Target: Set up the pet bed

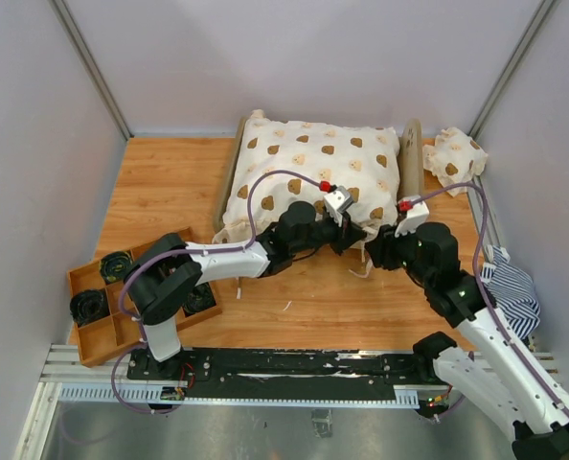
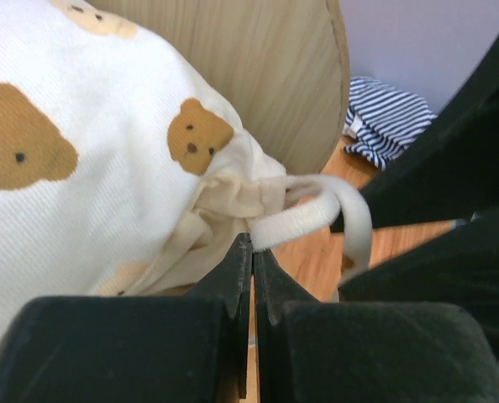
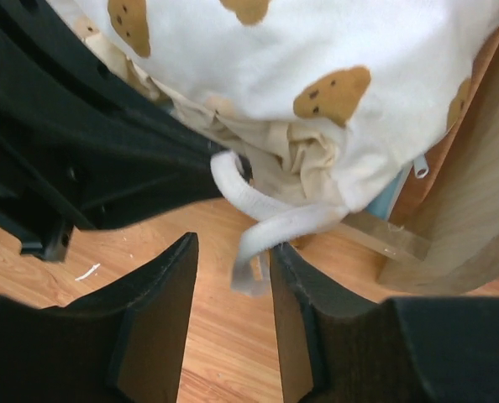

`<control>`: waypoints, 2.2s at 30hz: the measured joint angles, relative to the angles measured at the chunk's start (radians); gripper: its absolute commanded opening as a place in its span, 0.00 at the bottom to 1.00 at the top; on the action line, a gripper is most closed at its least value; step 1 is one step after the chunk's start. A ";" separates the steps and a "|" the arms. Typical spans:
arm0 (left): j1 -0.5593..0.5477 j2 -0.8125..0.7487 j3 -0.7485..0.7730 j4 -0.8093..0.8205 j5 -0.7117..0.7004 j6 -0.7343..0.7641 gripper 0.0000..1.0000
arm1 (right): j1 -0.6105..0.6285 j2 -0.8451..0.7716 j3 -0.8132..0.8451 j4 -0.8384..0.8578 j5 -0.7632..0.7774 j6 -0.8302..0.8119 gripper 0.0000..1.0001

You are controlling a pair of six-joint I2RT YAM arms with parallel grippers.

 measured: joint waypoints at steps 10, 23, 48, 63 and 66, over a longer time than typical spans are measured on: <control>0.000 0.016 0.039 0.020 -0.044 -0.046 0.00 | 0.000 -0.145 -0.275 0.140 0.007 0.047 0.41; 0.019 0.016 0.052 0.032 -0.092 -0.072 0.00 | 0.000 -0.144 -0.306 0.156 0.100 0.007 0.40; 0.113 0.015 0.065 0.005 -0.235 -0.119 0.00 | -0.027 -0.016 -0.025 0.186 0.255 -0.379 0.00; 0.113 0.015 0.086 -0.037 -0.296 -0.117 0.00 | -0.026 0.055 -0.006 0.435 0.081 -0.797 0.00; 0.113 0.015 0.086 -0.039 -0.299 -0.118 0.00 | -0.026 0.090 -0.005 0.452 0.061 -0.862 0.00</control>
